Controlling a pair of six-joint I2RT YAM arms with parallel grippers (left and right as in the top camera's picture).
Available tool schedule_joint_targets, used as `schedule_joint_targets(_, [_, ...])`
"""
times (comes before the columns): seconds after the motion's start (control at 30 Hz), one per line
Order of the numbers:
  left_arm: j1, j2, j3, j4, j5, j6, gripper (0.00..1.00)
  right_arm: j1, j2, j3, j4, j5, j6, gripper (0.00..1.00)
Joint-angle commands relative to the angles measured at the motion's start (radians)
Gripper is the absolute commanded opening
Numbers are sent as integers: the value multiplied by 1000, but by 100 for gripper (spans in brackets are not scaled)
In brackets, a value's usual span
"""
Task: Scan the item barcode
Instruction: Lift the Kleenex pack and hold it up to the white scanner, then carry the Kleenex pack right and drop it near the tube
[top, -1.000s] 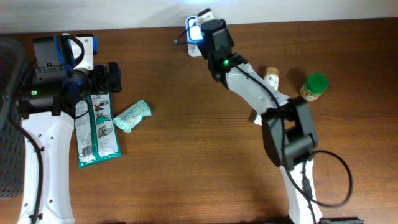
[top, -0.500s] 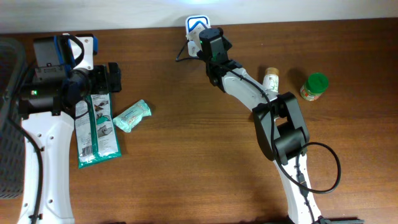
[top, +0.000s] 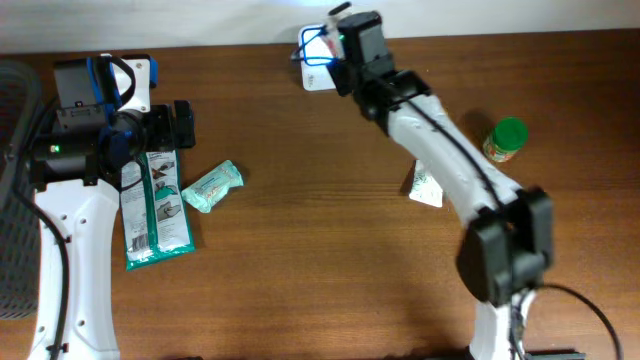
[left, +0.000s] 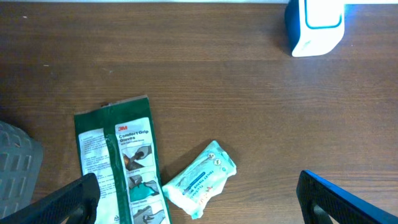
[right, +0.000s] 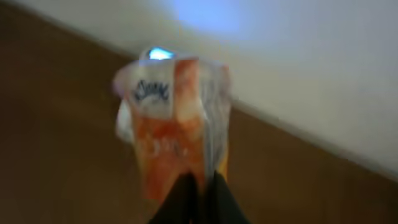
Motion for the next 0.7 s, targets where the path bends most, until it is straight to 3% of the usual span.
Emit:
schedule_joint_targets(0.0, [0, 2, 13, 2, 11, 9, 99, -44, -73, -1, -216, -109, 247, 4])
schedule_joint_targets(0.2, [0, 2, 13, 2, 11, 9, 99, -129, -39, -34, -615, -155, 401, 4])
schedule_joint_targets(0.47, [0, 2, 13, 2, 11, 9, 99, -253, 23, -217, -603, -155, 423, 4])
schedule_joint_targets(0.5, [0, 2, 13, 2, 11, 9, 99, -262, 23, -222, -603, -155, 422, 7])
schedule_joint_targets(0.57, [0, 2, 13, 2, 11, 9, 99, -285, 23, -225, -607, -183, 422, 33])
schedule_joint_targets(0.67, [0, 2, 13, 2, 11, 9, 99, -289, 23, -222, -599, -224, 415, 42])
